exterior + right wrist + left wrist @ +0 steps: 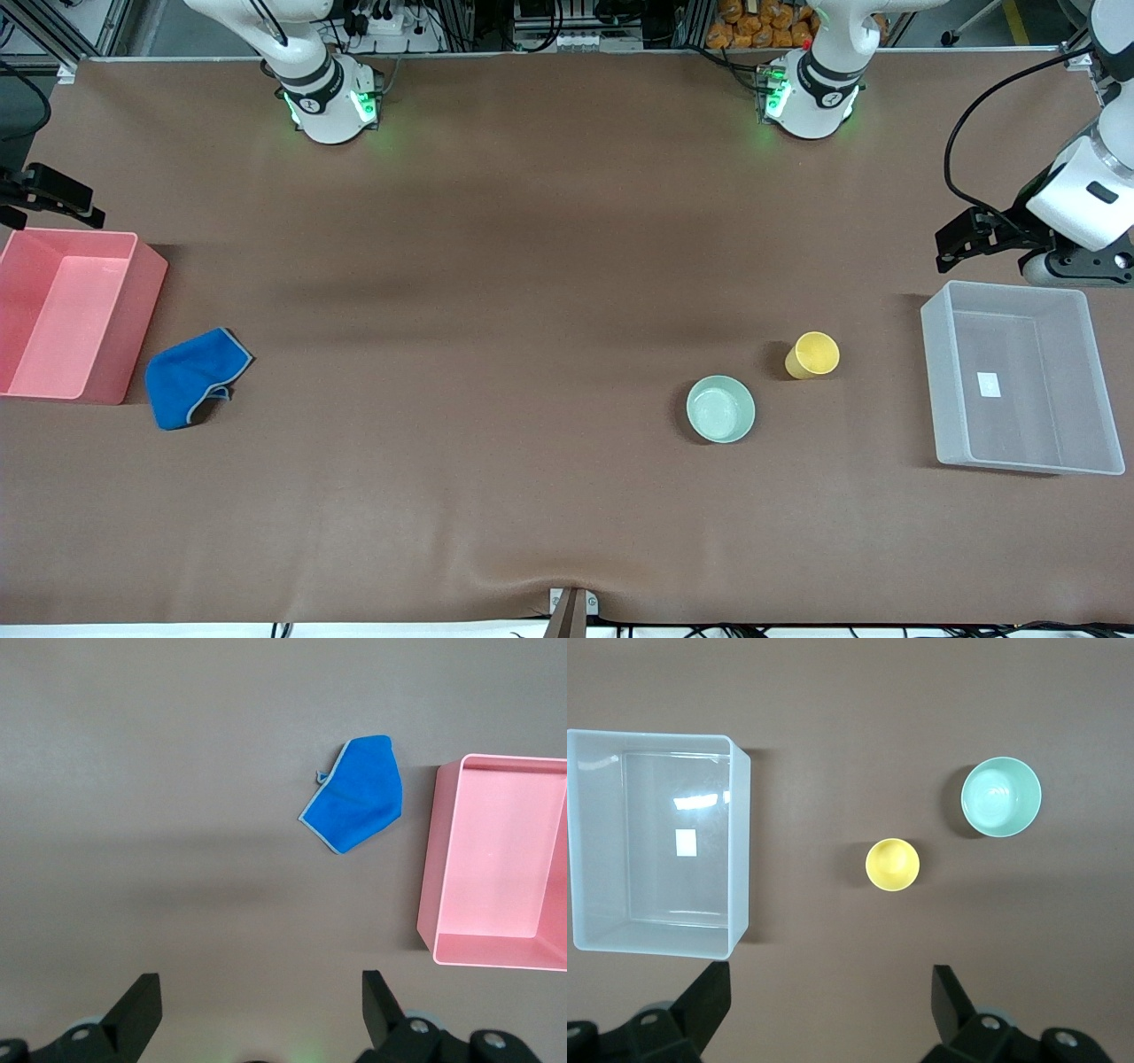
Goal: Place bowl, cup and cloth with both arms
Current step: 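Move the left gripper toward the green bowl while the right gripper reaches the cloth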
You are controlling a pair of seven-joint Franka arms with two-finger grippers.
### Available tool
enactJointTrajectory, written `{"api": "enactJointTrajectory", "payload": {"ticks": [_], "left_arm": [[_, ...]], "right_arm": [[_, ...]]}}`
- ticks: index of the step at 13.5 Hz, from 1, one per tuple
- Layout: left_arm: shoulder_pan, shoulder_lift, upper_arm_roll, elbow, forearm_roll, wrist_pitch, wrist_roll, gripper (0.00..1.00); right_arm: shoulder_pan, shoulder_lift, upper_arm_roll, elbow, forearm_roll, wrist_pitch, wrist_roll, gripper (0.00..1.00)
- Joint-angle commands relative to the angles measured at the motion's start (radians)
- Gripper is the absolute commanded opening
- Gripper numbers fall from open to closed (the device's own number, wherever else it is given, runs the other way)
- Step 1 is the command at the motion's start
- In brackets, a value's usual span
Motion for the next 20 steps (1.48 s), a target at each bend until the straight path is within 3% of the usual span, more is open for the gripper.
{"api": "enactJointTrajectory", "payload": {"ticks": [1, 7, 11, 15, 20], "left_arm": [[0.017, -0.004, -0.008, 0.012, -0.022, -0.025, 0.030, 1.00], [0.017, 0.010, -0.008, 0.010, -0.033, -0.019, 0.019, 1.00], [0.016, 0.086, -0.007, 0.004, -0.043, 0.038, 0.017, 1.00], [0.019, 0.215, -0.007, 0.000, -0.042, 0.131, 0.013, 1.00], [0.008, 0.316, -0.019, -0.001, -0.046, 0.258, 0.020, 1.00]], "right_arm": [[-0.011, -0.006, 0.009, -0.003, -0.013, -0.003, 0.015, 1.00], [-0.018, -0.003, 0.009, -0.004, -0.013, -0.003, 0.015, 1.00], [-0.040, 0.035, 0.009, -0.011, -0.011, -0.005, 0.009, 1.00], [-0.101, 0.141, 0.009, -0.008, -0.013, 0.012, -0.078, 1.00], [-0.103, 0.347, 0.009, 0.003, -0.091, 0.185, -0.169, 1.00]]}}
